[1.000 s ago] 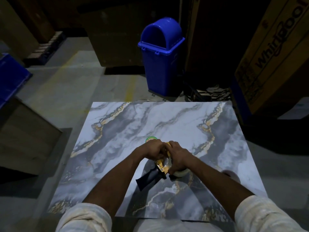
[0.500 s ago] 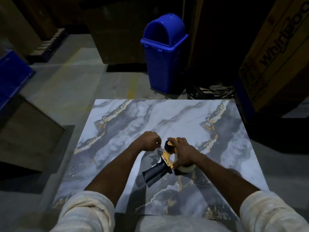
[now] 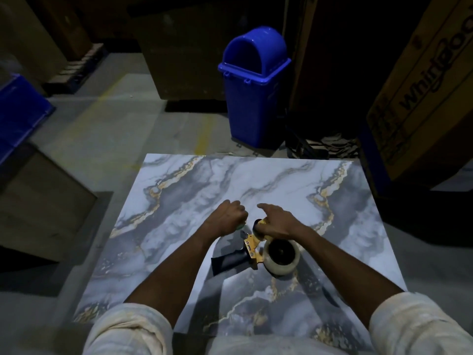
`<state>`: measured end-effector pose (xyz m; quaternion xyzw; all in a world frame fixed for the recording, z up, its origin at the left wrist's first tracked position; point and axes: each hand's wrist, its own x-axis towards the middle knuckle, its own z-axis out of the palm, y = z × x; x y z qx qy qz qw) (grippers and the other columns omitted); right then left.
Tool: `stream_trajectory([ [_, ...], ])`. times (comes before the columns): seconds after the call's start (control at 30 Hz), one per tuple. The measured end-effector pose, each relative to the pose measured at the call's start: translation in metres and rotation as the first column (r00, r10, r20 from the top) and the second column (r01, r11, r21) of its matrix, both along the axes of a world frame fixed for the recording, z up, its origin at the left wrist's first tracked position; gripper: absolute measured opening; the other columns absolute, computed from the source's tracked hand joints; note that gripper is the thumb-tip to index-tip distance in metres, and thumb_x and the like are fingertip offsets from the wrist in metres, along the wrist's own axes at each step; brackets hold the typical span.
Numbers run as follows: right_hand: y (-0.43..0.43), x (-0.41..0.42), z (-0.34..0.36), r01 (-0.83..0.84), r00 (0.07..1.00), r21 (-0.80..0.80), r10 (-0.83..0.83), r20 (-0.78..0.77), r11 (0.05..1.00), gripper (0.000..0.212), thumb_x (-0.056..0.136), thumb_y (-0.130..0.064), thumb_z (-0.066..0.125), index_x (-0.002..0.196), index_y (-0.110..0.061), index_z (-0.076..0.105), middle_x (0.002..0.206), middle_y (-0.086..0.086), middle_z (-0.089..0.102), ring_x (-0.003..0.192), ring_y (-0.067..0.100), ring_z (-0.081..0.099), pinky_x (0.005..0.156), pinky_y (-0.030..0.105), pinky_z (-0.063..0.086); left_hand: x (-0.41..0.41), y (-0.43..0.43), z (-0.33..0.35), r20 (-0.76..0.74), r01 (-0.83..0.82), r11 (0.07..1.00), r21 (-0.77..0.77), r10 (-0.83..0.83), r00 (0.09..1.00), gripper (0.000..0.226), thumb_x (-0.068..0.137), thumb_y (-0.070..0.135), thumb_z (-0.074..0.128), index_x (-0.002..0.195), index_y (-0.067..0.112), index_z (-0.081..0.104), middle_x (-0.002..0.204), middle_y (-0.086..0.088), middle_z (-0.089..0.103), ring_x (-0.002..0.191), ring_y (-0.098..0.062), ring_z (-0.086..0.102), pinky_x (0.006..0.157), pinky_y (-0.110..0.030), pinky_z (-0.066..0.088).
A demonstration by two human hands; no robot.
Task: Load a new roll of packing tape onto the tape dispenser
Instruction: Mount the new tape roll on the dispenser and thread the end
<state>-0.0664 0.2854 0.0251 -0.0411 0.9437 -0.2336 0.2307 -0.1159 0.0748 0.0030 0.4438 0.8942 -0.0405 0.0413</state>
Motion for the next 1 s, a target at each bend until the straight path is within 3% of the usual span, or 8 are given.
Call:
stream_trajectory([
  [0.17,-0.023,-0.025,-0.004,-0.039,0.999,0.002,0.039,-0.008,0.999,0.038,0.083,-0.045,0.07,0.102,-0.013,0.076,0.105,0.006,0.076,0.097,0.02,0.068,0.082,0.032,0.052,-0.002,-0.007,-0.002,-0.05,-0.014,1.0,0.016,0.015,0.999,0.018,0.066,0.005,0.079,0.069,0.016,0.066,0.069,-0.003,0.059,0.071,-0.029,0.058,0.057,-0.033,0.023],
  [0.33,-0.04,-0.036,-0.013,-0.051,0.998,0.054,0.05,0.023,0.997,0.032,0.078,-0.035,0.07,0.055,-0.014,0.061,0.058,0.006,0.068,0.055,0.017,0.059,0.051,0.026,0.041,0.001,-0.001,-0.004,-0.041,-0.07,0.994,0.086,0.074,0.996,0.011,0.076,0.01,0.074,0.073,0.02,0.071,0.07,0.0,0.056,0.073,-0.025,0.055,0.057,-0.033,0.025],
  [0.43,-0.045,-0.041,-0.018,-0.04,0.999,0.111,0.037,0.029,0.993,0.028,0.077,-0.03,0.071,0.059,-0.009,0.064,0.06,0.009,0.066,0.06,0.022,0.062,0.051,0.028,0.043,0.003,0.005,-0.006,-0.021,-0.137,0.981,0.139,0.141,0.99,0.013,0.078,0.009,0.072,0.082,0.021,0.074,0.076,-0.003,0.06,0.079,-0.027,0.058,0.057,-0.035,0.031],
  [0.5,-0.046,-0.045,-0.023,-0.016,1.0,0.09,0.014,0.028,0.996,0.033,0.077,-0.036,0.077,0.07,-0.004,0.073,0.069,0.013,0.072,0.067,0.025,0.067,0.061,0.035,0.051,0.008,0.005,-0.008,0.118,-0.313,0.93,0.194,0.295,0.948,0.021,0.088,0.016,0.067,0.108,0.018,0.074,0.102,-0.006,0.069,0.101,-0.03,0.061,0.07,-0.038,0.043],
  [0.6,-0.045,-0.052,-0.025,0.007,1.0,0.123,-0.01,0.027,0.992,0.04,0.077,-0.043,0.081,0.077,-0.003,0.076,0.072,0.01,0.072,0.072,0.024,0.066,0.065,0.035,0.051,0.022,-0.004,-0.011,0.431,-0.633,0.713,0.301,0.491,0.757,0.042,0.091,0.03,0.067,0.131,0.019,0.063,0.123,-0.004,0.07,0.115,-0.026,0.061,0.086,-0.034,0.046],
  [0.7,-0.044,-0.057,-0.025,0.024,0.999,0.17,-0.028,0.022,0.985,0.047,0.08,-0.043,0.08,0.059,-0.009,0.057,0.059,0.003,0.055,0.062,0.018,0.053,0.053,0.029,0.038,0.038,-0.014,-0.014,0.536,-0.726,0.63,0.277,0.525,0.661,0.037,0.085,0.044,0.065,0.116,0.023,0.065,0.104,-0.003,0.073,0.094,-0.024,0.066,0.069,-0.028,0.041],
  [0.83,-0.042,-0.06,-0.02,0.008,0.999,0.197,-0.014,0.031,0.98,0.056,0.085,-0.043,0.077,0.053,-0.013,0.041,0.055,0.002,0.047,0.061,0.019,0.05,0.048,0.029,0.031,0.062,-0.014,-0.015,0.635,-0.676,0.734,-0.066,0.553,0.539,0.073,0.081,0.086,0.047,0.07,0.016,0.063,0.068,-0.002,0.062,0.066,-0.016,0.056,0.058,-0.031,0.037],
  [1.0,-0.042,-0.056,-0.021,-0.074,0.997,0.2,0.073,0.011,0.977,0.059,0.09,-0.044,0.071,0.051,-0.013,0.039,0.054,0.001,0.045,0.07,0.022,0.055,0.05,0.028,0.028,0.066,-0.012,0.001,0.748,-0.676,0.723,-0.138,0.524,0.408,0.071,0.079,0.084,0.057,0.059,0.016,0.053,0.06,-0.002,0.052,0.058,-0.011,0.048,0.056,-0.028,0.034],
])
